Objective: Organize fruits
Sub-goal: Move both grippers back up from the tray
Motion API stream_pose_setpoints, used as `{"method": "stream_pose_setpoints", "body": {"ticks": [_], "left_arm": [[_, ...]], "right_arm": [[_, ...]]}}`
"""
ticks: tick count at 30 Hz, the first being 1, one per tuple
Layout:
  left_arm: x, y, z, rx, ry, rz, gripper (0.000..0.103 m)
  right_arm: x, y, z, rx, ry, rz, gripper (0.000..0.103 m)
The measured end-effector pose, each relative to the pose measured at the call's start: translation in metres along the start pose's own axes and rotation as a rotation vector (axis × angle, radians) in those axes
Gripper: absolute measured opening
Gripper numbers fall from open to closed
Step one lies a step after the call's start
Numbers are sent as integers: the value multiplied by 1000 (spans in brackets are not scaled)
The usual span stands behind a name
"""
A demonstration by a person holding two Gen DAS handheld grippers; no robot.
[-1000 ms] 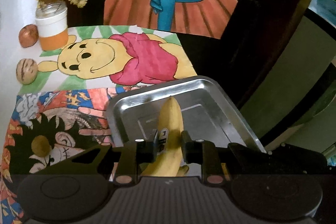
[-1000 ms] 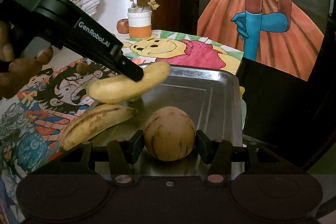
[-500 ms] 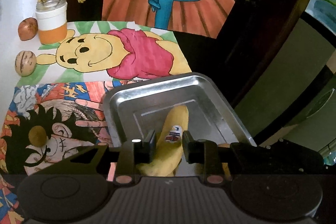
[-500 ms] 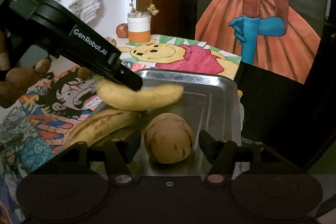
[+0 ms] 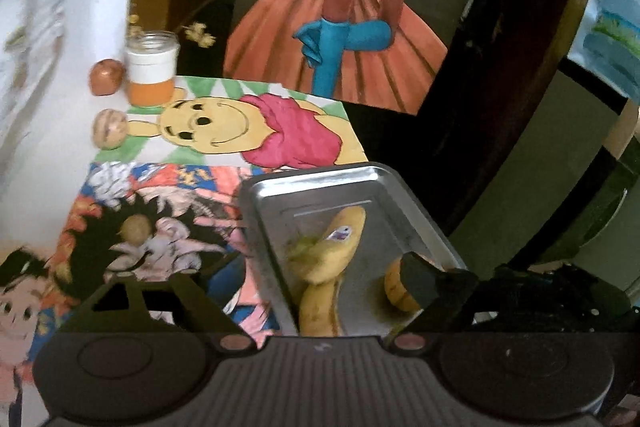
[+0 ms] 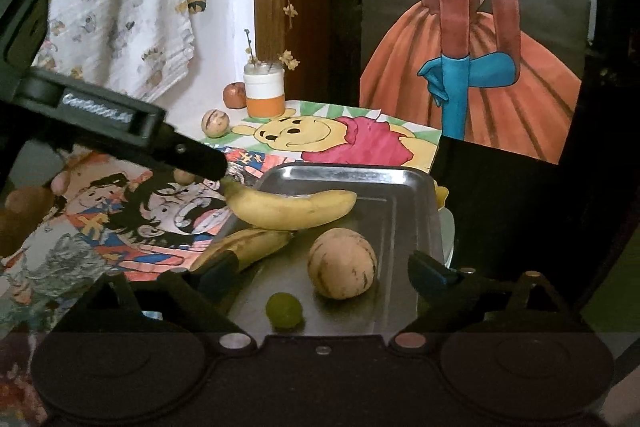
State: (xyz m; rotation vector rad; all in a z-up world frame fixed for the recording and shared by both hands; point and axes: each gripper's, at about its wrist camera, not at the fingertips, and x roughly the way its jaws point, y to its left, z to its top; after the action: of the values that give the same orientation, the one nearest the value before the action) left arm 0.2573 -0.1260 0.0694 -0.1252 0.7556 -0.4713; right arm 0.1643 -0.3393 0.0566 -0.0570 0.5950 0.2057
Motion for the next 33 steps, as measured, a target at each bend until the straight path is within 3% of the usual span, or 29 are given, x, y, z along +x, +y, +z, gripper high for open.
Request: {"method": "stream_pose_setpoints", "body": {"ticks": [5,11,21,28,33], "left_arm": [[-29,9,-20,-24,-51,51,100],[-56,15,-52,3,-77,111,102],[-83,32,-103,57,-26,178,103],[-93,40,-119,111,7,221,103],[-98,51,-127,86,26,236,103]], "right_arm": [[-22,10,-4,21,-4,7,102],[-43,27,-10,28,8,-12,102],[-51,61,-30,39,159,-12,102],[-44,80,-35,79,247,14,102],[-41,92,-35,90,268,32,102]]}}
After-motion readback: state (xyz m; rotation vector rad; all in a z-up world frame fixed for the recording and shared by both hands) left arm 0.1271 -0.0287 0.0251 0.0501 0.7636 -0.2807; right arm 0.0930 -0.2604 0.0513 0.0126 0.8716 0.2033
